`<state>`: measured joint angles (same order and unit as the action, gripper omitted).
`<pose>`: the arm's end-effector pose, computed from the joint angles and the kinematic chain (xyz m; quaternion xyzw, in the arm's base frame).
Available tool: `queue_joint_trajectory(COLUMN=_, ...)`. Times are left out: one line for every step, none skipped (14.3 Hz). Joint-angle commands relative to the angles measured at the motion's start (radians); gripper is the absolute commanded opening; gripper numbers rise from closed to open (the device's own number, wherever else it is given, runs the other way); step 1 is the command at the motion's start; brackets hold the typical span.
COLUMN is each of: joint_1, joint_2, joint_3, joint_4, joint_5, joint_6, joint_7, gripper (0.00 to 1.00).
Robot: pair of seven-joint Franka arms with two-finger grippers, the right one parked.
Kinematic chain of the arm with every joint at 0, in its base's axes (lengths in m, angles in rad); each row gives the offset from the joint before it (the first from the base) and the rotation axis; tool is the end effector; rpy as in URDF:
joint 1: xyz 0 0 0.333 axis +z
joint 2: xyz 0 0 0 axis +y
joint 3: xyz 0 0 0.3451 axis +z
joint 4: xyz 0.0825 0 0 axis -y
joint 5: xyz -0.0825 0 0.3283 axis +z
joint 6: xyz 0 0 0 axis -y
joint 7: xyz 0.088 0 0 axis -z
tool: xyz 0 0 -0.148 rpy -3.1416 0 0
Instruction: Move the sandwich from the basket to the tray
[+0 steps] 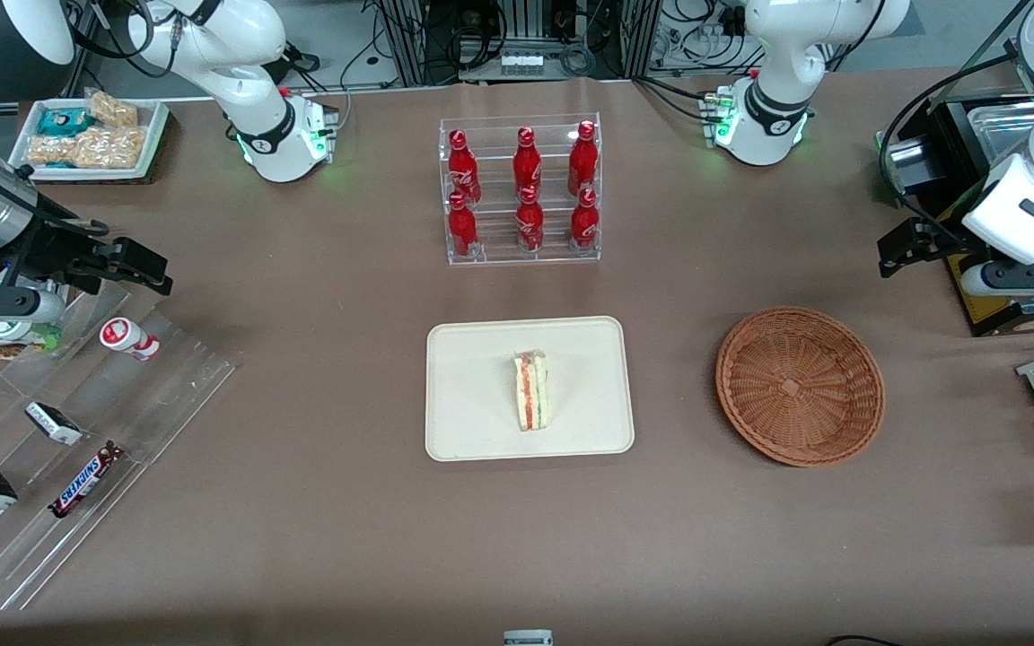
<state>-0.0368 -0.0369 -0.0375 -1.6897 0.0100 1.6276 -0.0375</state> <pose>0.4867 -0.0351 0.5861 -0.9997 0.0187 0.0123 0.0064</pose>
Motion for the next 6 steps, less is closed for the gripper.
queue_joint_trajectory(joint_1=0.011, joint_2=-0.009, joint_3=-0.013, joint_4=-0.007, joint_5=-0.025, joint_6=0.008, joint_7=0.038, gripper=1.0)
queue_joint_trajectory(joint_1=0.011, joint_2=-0.006, joint_3=-0.013, joint_4=-0.008, joint_5=-0.025, joint_6=0.009, joint_7=0.038, gripper=1.0)
queue_joint_trajectory(joint_1=0.011, joint_2=-0.001, joint_3=-0.013, joint_4=-0.005, joint_5=-0.027, joint_6=0.012, joint_7=0.038, gripper=1.0)
queue_joint_trajectory(joint_1=0.011, joint_2=0.002, joint_3=-0.013, joint_4=-0.008, joint_5=-0.027, joint_6=0.014, joint_7=0.038, gripper=1.0)
queue_joint_trajectory(joint_1=0.009, joint_2=0.002, joint_3=-0.013, joint_4=-0.011, joint_5=-0.027, joint_6=0.014, joint_7=0.038, gripper=1.0)
queue_joint_trajectory(joint_1=0.009, joint_2=0.003, joint_3=-0.013, joint_4=-0.013, joint_5=-0.025, joint_6=0.015, joint_7=0.038, gripper=1.0)
